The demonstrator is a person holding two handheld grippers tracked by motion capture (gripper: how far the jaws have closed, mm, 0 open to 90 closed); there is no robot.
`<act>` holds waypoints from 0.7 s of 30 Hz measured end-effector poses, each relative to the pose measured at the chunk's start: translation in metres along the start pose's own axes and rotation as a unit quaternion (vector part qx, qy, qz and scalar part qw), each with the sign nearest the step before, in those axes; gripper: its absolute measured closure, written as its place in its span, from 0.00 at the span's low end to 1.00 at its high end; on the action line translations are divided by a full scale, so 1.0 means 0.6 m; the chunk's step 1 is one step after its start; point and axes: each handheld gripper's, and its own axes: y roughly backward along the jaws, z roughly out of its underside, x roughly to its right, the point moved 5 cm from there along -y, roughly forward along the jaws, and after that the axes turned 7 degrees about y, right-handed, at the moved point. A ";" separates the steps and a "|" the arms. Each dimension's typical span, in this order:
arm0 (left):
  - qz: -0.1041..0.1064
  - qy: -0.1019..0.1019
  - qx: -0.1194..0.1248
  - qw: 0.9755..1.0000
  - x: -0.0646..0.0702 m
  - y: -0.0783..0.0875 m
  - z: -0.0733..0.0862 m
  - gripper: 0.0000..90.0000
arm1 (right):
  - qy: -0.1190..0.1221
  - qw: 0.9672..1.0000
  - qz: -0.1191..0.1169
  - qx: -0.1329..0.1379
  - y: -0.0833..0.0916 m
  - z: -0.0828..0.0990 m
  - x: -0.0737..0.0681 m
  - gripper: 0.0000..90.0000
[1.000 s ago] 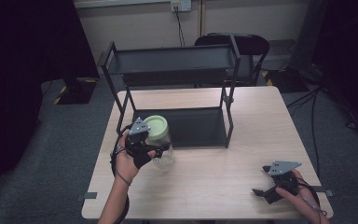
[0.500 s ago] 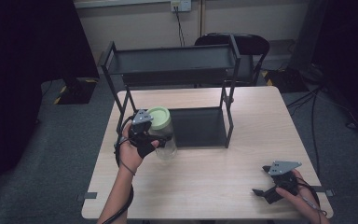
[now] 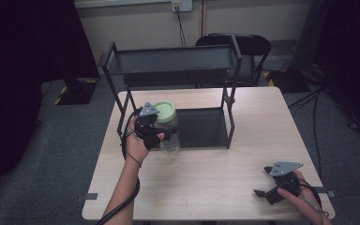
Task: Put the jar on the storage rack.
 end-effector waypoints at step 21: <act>-0.021 0.006 0.009 1.000 -0.017 -0.047 -0.030 0.12 | 0.000 1.000 0.000 0.000 0.000 0.000 0.000 0.00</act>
